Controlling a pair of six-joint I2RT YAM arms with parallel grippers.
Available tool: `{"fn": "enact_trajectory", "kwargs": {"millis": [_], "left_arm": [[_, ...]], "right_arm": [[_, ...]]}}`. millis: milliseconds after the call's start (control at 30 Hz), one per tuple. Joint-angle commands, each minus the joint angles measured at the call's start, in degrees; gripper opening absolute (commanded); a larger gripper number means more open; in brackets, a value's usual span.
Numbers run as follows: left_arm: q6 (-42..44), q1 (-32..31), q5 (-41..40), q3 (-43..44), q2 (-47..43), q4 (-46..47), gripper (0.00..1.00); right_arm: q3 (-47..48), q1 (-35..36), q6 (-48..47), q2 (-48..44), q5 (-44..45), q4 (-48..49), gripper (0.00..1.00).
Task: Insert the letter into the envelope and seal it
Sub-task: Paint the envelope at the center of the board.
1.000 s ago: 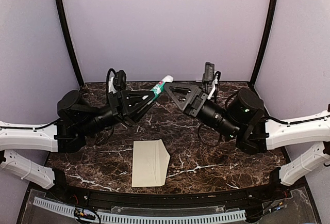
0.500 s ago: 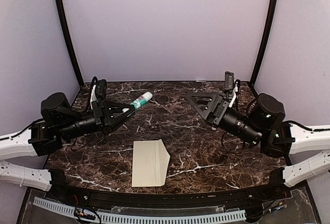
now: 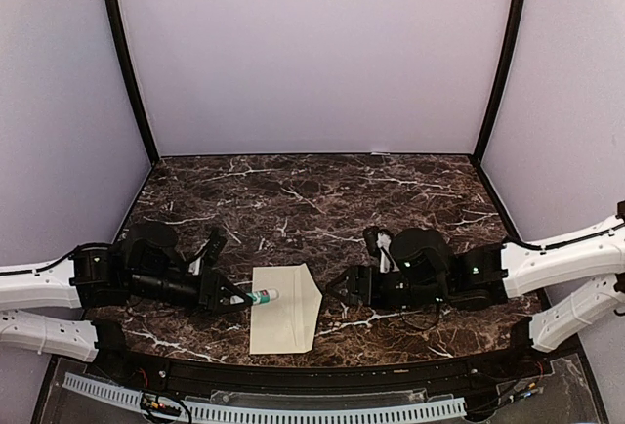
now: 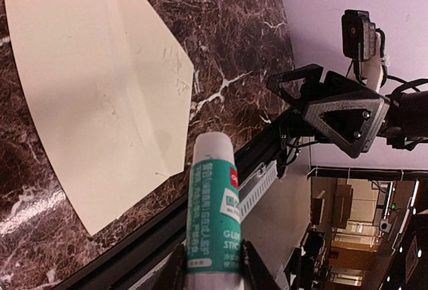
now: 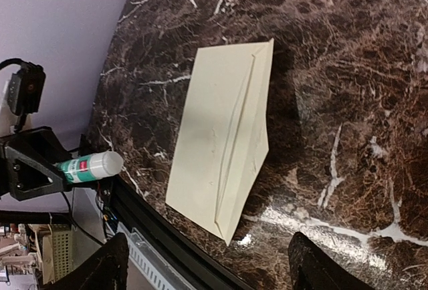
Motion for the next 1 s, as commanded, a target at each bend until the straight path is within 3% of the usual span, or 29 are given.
{"fn": "enact_trajectory", "kwargs": {"millis": [0, 267, 667, 967], "left_arm": [[0.04, 0.38, 3.97, -2.87, -0.72, -0.65, 0.0], [-4.92, 1.16, 5.84, -9.93, 0.21, 12.91, 0.0], [-0.94, 3.79, 6.21, -9.01, 3.2, 11.33, 0.0], [0.33, 4.33, 5.68, -8.7, 4.31, 11.39, 0.0]], "right_arm": [[-1.25, 0.29, 2.98, 5.32, -4.7, 4.22, 0.77], [-0.76, -1.42, 3.39, 15.62, -6.3, 14.15, 0.65], [4.53, -3.16, 2.66, 25.74, -6.84, 17.02, 0.47], [8.32, -5.57, 0.19, 29.3, -7.19, 17.39, 0.4]]}}
